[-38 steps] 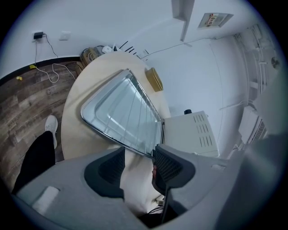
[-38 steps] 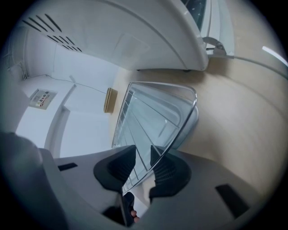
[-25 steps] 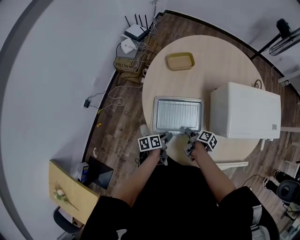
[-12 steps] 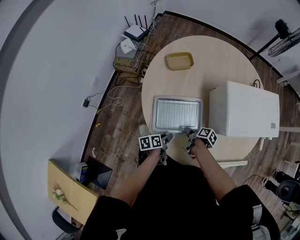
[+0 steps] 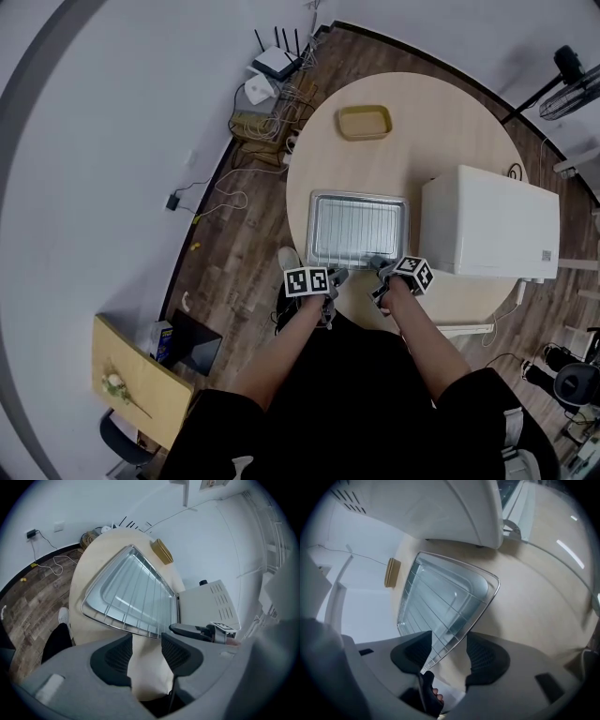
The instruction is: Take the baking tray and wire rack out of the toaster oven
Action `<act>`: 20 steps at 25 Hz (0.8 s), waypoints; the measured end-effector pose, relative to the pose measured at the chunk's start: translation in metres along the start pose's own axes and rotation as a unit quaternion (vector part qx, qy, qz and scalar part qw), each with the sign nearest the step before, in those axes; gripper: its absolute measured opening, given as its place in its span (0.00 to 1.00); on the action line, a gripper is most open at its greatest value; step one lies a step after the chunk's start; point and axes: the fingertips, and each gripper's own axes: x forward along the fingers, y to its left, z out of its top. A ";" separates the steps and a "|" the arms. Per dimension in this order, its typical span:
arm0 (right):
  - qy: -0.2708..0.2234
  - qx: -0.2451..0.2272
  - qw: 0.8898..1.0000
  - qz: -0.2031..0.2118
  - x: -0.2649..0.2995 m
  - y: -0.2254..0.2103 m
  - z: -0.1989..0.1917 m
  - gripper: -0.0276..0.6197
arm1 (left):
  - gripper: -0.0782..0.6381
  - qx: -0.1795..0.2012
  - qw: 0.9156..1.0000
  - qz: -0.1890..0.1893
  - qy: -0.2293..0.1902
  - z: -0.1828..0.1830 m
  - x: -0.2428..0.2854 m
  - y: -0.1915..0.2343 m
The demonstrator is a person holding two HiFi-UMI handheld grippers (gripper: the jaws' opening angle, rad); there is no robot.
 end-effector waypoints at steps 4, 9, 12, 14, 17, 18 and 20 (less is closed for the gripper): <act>0.003 0.015 1.000 0.013 0.003 0.002 0.000 0.37 | 0.38 -0.009 1.000 -0.002 -0.010 0.007 0.000 0.001; -0.004 0.032 0.999 0.025 0.005 0.009 0.007 0.37 | 0.38 -0.013 1.000 -0.007 -0.020 0.020 0.000 -0.003; -0.004 0.031 0.999 0.024 0.005 0.009 0.008 0.37 | 0.38 -0.014 1.000 -0.008 -0.024 0.024 0.000 -0.003; -0.004 0.028 0.999 0.027 0.004 0.010 0.006 0.37 | 0.38 -0.014 1.000 -0.008 -0.027 0.026 -0.001 -0.003; -0.004 0.019 0.999 0.030 -0.001 0.010 0.003 0.37 | 0.38 -0.011 1.000 -0.008 -0.027 0.028 -0.002 -0.002; -0.006 0.007 1.000 0.030 -0.003 0.010 0.003 0.37 | 0.38 -0.009 1.000 -0.007 -0.027 0.029 -0.002 -0.002; -0.016 -0.037 0.999 0.025 -0.011 0.011 0.004 0.37 | 0.38 -0.005 1.000 -0.007 -0.027 0.028 -0.004 -0.003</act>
